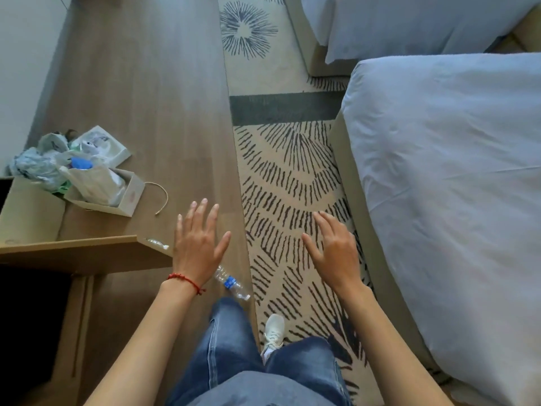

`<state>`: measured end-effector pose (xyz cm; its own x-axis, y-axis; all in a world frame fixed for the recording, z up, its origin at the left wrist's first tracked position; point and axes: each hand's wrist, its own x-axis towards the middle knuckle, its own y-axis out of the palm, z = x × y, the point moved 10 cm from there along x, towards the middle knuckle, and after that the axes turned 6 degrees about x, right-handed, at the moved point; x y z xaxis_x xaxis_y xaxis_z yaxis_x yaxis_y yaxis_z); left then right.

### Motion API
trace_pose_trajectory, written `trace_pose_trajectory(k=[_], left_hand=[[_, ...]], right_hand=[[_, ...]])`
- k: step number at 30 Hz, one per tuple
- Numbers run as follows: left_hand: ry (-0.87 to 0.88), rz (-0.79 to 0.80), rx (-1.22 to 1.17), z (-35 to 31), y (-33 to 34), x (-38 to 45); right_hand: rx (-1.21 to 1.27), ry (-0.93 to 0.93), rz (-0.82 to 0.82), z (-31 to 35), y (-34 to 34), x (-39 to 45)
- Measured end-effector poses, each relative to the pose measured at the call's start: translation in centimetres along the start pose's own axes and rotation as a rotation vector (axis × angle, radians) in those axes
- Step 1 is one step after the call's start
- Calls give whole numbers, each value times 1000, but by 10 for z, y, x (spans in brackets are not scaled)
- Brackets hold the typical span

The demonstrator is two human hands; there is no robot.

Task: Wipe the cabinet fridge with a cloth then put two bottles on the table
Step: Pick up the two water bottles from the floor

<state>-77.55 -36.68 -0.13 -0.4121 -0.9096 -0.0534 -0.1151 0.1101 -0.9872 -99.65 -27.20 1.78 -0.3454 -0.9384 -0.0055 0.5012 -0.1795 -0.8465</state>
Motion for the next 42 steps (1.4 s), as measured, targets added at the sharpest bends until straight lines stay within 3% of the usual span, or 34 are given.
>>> trace_pose_trajectory(k=[13, 25, 33, 42], left_hand=[[-203, -14, 1, 28, 4, 132], [-417, -19, 10, 103, -20, 270], [-736, -80, -26, 139, -30, 299], [-1319, -212, -103, 133, -30, 257]], right_hand=[[40, -184, 81, 14, 19, 177], [31, -401, 221, 99, 61, 399], [54, -646, 394, 161, 105, 492], [-34, -1104, 732, 251, 161, 526]])
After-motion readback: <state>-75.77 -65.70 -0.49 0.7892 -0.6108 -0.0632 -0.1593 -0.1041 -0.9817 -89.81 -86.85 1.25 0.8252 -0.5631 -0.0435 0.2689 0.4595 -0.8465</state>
